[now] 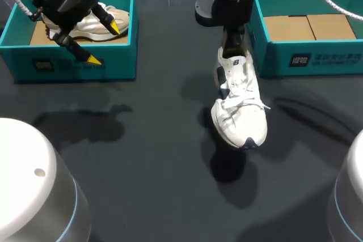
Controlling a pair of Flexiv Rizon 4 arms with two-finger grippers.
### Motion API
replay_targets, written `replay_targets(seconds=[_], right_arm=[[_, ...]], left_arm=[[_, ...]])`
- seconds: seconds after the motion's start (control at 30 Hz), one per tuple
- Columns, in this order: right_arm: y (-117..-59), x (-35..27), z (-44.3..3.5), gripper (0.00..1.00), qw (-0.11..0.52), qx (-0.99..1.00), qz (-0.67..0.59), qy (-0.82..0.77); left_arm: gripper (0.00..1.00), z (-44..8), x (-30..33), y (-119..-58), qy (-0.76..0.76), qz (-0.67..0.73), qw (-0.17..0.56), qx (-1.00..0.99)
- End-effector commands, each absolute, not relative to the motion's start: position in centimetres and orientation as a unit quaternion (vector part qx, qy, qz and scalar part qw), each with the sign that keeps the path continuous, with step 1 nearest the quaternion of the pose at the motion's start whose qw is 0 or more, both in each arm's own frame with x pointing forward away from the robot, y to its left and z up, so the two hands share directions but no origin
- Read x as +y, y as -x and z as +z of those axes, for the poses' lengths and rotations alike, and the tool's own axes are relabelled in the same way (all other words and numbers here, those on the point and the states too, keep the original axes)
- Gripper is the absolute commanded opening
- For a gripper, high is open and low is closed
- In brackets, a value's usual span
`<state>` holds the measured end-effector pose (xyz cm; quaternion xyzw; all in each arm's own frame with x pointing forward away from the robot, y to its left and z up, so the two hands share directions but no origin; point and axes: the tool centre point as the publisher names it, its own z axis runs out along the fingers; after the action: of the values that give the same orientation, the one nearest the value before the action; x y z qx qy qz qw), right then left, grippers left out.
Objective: Take the shoe out of the shoebox, open the shoe tongue, remove and reinsert the insole, then place the shoe into the shoebox
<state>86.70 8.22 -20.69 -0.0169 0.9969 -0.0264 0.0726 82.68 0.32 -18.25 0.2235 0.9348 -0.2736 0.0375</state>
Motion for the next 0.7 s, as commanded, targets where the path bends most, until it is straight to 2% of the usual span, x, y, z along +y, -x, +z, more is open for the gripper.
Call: replay_targets(seconds=[0.03, 0.33, 0.7], right_arm=[[-89.0, 4.5, -17.4, 0.0, 0.062, 0.997, -0.033, 0.016], [-95.9, -4.9, -14.0, 0.0, 0.05, 0.995, -0.081, 0.015], [-95.9, -4.9, -14.0, 0.0, 0.05, 0.995, -0.081, 0.015]], left_arm=[[1.0, -18.3, 0.3, -82.7, -0.224, -0.272, 0.037, 0.935], [1.0, -18.3, 0.3, -82.7, -0.224, -0.272, 0.037, 0.935], [1.0, -18.3, 0.3, -82.7, -0.224, -0.272, 0.037, 0.935]])
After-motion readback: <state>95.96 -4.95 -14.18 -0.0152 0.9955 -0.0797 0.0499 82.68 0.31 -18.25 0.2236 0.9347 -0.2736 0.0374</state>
